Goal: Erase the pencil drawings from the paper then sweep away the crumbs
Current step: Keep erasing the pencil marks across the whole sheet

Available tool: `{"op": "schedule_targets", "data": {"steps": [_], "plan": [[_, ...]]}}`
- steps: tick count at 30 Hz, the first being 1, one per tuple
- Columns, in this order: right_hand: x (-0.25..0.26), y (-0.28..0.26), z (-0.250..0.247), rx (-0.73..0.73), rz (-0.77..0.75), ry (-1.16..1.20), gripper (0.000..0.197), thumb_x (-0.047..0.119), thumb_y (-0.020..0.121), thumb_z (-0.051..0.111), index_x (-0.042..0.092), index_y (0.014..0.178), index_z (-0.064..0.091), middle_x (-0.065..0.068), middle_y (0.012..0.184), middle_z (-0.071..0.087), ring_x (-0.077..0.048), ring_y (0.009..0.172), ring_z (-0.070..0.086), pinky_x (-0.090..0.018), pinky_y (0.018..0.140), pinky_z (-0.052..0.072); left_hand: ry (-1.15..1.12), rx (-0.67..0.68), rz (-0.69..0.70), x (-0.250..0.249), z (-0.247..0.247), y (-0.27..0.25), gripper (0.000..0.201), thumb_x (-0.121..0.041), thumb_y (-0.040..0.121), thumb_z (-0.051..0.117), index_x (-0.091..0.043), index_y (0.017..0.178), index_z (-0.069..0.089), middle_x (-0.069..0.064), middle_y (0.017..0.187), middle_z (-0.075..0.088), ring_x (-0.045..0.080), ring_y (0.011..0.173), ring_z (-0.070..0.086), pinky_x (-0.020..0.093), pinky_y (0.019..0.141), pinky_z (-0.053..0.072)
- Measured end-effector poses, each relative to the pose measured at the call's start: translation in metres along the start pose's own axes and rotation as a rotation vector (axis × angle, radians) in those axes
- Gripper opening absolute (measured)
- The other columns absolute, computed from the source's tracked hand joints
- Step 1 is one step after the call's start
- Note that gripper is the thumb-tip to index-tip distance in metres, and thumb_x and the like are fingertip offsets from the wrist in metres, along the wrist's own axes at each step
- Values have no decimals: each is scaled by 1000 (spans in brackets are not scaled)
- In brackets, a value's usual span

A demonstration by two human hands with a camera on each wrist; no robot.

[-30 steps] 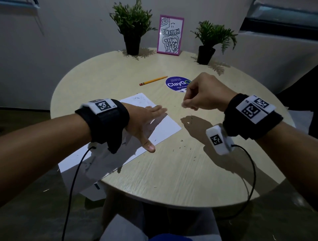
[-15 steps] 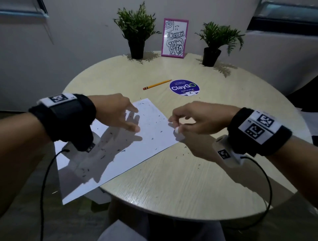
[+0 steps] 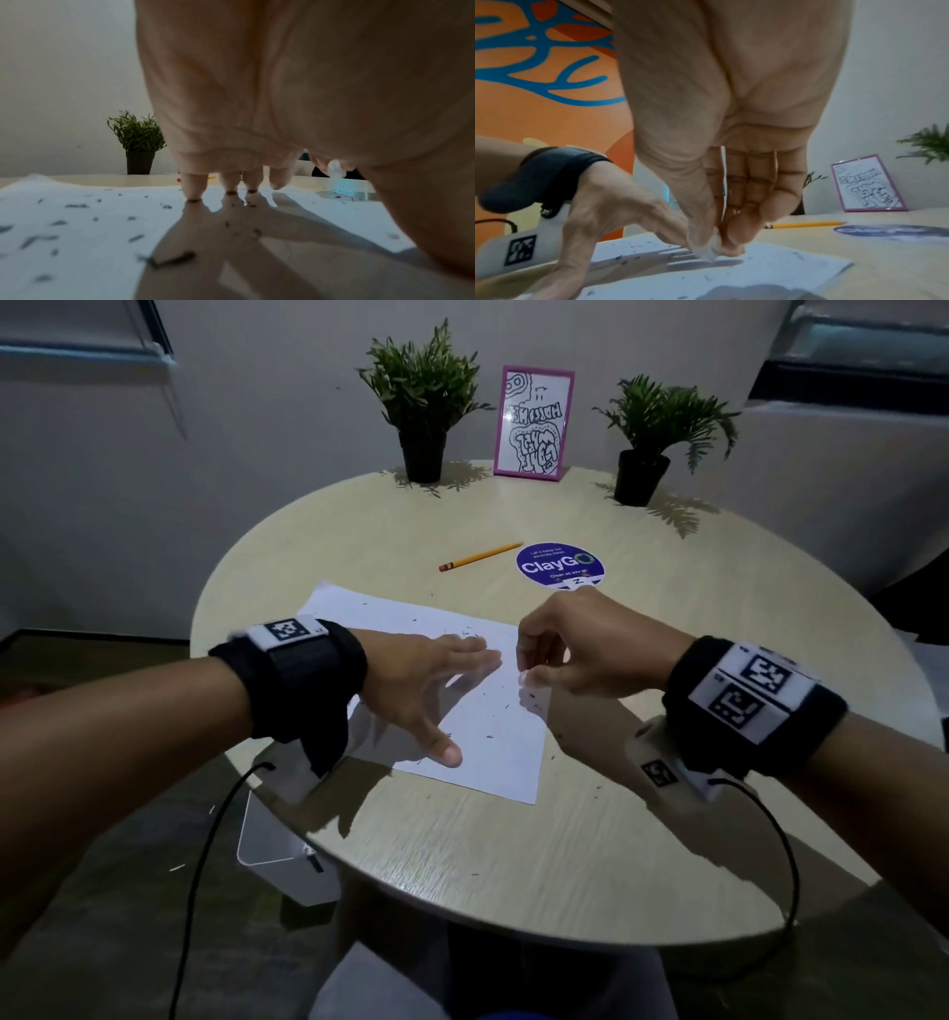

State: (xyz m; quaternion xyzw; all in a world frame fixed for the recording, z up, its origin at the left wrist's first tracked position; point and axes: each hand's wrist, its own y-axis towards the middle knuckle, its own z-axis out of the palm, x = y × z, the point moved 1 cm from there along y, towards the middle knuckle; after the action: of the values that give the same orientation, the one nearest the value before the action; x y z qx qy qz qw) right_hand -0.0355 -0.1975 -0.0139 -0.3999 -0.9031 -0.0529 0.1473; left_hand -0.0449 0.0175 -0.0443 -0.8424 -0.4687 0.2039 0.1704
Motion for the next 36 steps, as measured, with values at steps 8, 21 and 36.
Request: {"op": "schedule_targets", "data": {"steps": [8, 21, 36], "plan": [[16, 26, 19, 34, -24, -91, 6, 17, 84, 76, 12, 88, 77, 1, 80, 74, -2, 65, 57, -17, 60, 49, 54, 87, -78, -2, -5, 7, 129, -89, 49, 63, -57, 149, -12, -25, 160, -22, 14, 151, -20, 61, 120, 8], [42, 19, 31, 122, -109, -65, 6, 16, 82, 73, 13, 84, 78, 3, 79, 73, -5, 68, 58, -23, 69, 50, 66, 68, -95, -5, -6, 2, 106, -76, 65, 70, -52, 151, 14, -22, 162, -15, 16, 150, -23, 57, 121, 10], [-12, 27, 12, -45, 136, -117, 5, 13, 82, 74, 10, 84, 77, -1, 77, 72, -16, 72, 65, -26, 63, 51, 107, 83, -128, -7, -4, 4, 128, -80, 62, 68, -48, 152, -18, -17, 161, -26, 20, 151, -20, 60, 121, 4]]}}
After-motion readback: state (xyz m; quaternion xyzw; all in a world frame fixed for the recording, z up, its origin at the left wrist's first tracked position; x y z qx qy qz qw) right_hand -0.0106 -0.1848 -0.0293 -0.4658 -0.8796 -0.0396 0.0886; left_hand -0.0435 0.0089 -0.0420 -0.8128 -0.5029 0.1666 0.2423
